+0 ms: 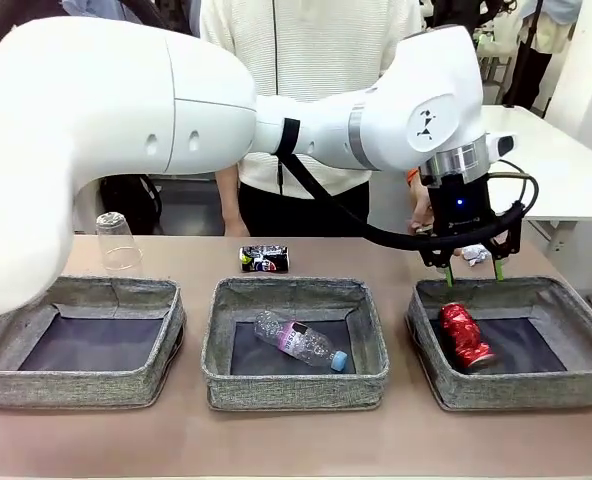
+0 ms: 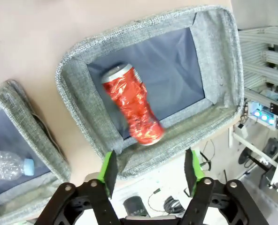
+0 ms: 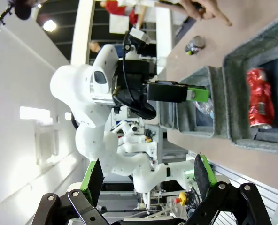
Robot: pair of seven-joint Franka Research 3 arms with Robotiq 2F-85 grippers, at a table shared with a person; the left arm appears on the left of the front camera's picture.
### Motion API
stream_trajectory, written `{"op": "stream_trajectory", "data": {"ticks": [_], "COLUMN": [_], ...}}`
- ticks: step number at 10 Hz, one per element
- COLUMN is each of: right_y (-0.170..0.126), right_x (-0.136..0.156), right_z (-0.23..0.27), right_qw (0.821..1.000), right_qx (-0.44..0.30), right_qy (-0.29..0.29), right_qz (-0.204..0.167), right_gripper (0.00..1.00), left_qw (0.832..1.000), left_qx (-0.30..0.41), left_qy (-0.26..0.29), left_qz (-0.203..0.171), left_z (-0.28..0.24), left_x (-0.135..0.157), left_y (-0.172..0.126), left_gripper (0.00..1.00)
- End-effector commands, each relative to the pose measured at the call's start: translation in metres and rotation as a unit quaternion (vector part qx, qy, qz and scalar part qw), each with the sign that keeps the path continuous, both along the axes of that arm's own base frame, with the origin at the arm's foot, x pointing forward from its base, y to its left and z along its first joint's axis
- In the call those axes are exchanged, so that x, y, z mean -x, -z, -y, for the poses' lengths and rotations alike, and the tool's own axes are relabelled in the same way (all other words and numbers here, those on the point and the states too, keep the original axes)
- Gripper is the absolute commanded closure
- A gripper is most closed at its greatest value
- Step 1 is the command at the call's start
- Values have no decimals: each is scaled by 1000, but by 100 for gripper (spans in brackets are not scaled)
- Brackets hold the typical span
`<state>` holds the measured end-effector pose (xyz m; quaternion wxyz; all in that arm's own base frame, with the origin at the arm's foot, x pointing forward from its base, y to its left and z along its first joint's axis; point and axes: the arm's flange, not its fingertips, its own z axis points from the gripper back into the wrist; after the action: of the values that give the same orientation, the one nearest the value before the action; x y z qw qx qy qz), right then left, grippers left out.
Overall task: Sort the waste into the appropriate baskets.
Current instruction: Place the picked waste into the Fabric basket indicated by the person.
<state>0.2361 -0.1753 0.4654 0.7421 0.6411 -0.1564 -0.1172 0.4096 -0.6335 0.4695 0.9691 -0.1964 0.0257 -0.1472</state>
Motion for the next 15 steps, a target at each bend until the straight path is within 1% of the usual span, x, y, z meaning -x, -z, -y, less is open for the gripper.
{"op": "stream_trajectory", "data": {"ticks": [1, 5, 7, 8, 9, 10, 11, 12, 13, 14, 15], "right_y": [-2, -2, -2, 0, 0, -3, -7, -12, -18, -25, -31], "right_x": [-3, -3, -3, 0, -5, -15, -27, -40, -52, -64, -74], "right_z": [-1, -1, -1, 0, -3, -12, -22, -35, -51, -71, -91], "right_qw": [1000, 1000, 1000, 1000, 1000, 1000, 999, 998, 997, 995, 993], "right_qx": [0, 0, 0, 0, -5, -3, -6, -8, -5, -3, -5], "right_qy": [5, 5, 5, 0, -5, -17, -27, -42, -52, -70, -86], "right_qz": [-5, -5, -5, 0, -15, -25, -37, -49, -63, -72, -77], "right_gripper": [0, 0, 0, 0, 0, 0, 0, 0, 0, 0, 0], "left_qw": [1000, 1000, 1000, 1000, 1000, 1000, 999, 998, 995, 993, 989], "left_qx": [-2, 2, 6, 5, -14, 0, 31, 50, 58, 77, 93], "left_qy": [-4, -6, -10, 6, 14, 12, 0, -11, -41, -63, -88], "left_qz": [0, 2, -8, -8, 10, 28, 42, 48, 64, 63, 69], "left_z": [7, 7, 5, 0, -13, -41, -74, -111, -149, -192, -229], "left_x": [-4, -4, -5, -3, 5, 17, 29, 43, 57, 72, 83], "left_y": [-8, -11, -14, -21, -38, -67, -92, -112, -128, -143, -152], "left_gripper": [0, 0, 0, 0, 0, 0, 0, 0, 0, 0, 0]}}
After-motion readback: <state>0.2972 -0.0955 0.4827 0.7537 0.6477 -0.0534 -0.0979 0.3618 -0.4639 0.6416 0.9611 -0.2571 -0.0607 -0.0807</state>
